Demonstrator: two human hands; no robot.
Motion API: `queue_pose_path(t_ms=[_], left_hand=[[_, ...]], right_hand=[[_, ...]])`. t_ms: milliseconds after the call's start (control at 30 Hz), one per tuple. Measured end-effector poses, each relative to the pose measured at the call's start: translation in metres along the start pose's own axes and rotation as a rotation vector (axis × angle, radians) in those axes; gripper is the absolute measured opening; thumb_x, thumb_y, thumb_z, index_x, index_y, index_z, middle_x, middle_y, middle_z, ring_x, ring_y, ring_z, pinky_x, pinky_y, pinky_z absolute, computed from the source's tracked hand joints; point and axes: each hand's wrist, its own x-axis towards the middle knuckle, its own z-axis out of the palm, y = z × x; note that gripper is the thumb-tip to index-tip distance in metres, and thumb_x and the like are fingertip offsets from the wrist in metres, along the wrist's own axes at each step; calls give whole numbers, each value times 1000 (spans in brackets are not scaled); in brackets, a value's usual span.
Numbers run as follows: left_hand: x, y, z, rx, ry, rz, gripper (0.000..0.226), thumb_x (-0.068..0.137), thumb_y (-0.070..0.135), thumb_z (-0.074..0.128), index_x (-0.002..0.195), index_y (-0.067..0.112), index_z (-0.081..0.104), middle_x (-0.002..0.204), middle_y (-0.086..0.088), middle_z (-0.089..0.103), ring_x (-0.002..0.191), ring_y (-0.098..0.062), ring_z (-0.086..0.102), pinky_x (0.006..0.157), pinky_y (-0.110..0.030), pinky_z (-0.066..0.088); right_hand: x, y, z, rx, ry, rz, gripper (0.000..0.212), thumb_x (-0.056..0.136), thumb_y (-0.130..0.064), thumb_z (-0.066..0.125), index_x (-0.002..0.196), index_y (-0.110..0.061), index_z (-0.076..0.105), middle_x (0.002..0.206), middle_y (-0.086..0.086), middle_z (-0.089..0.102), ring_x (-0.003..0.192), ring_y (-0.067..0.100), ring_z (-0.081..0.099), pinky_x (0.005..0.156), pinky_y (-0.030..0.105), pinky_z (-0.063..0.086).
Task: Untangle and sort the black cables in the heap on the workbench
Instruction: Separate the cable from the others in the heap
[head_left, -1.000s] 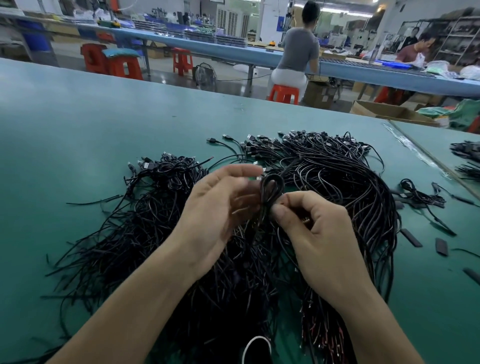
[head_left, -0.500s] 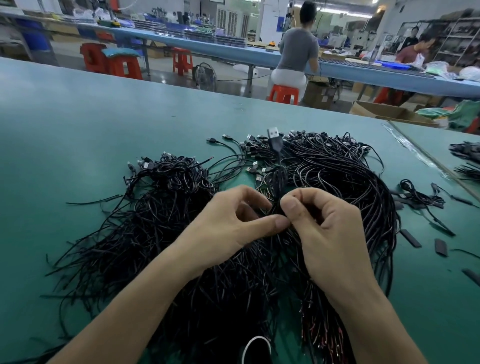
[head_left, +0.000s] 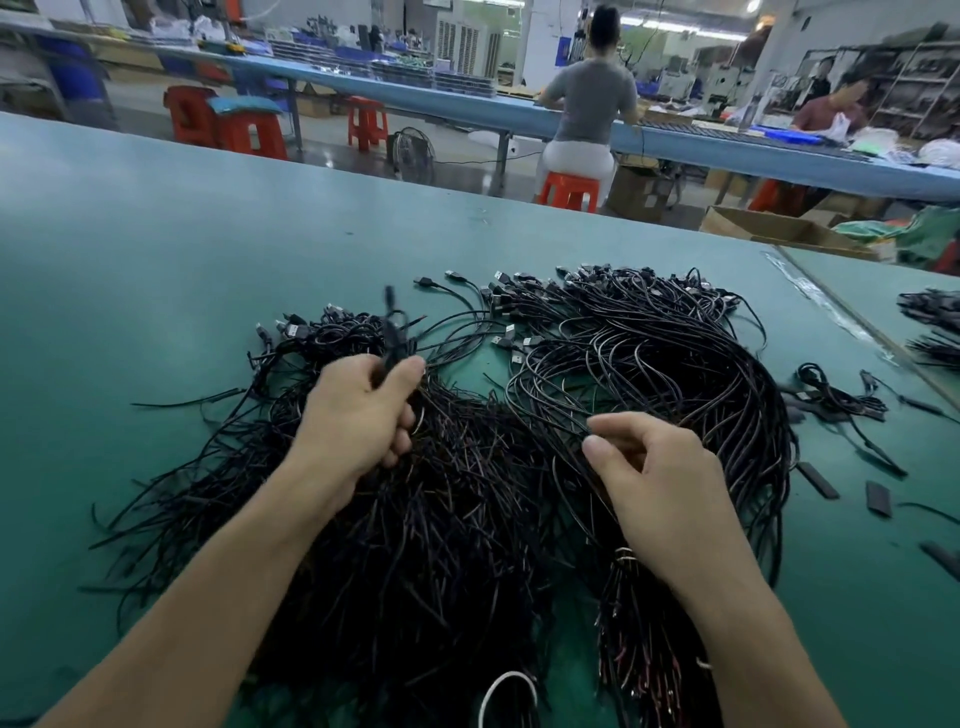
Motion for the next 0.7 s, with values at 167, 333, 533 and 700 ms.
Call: queue_pose_path(t_ms=[167,333,533,700], left_hand=[[11,-3,-3,-447,203,-111,64,94,11,66,148,18,33,105,-11,59,68,-14,68,52,-27,56],[6,0,2,-427,302,86,50,91,3,69,129,31,50,117,-1,50,100,-14,65,78,-26,59],[-16,11,14,181,4,509,46,78,0,74,102,40,67,95,12,63,83,2,60,67,-12,49],[-26,3,28,563,-420,727,36,88,21,66,119,39,67,132,18,51,123,-7,40,105,-23,32]], right_hand=[[-3,6,13,-541,-43,1,46,100,-37,52,144,-27,45,135,-2,51,120,20,47,98,33,39],[-5,5,15,-523,-3,-33,29,100,-31,54,127,-26,63,114,-3,65,108,20,56,93,34,45],[-6,-11,11,-116,-52,-98,14,98,-20,60,100,-27,72,94,-11,65,87,1,60,75,12,46],[-22,-48,6,184,-250,-263,15,93,-16,66,86,-28,73,83,-17,69,83,-5,64,71,7,44]])
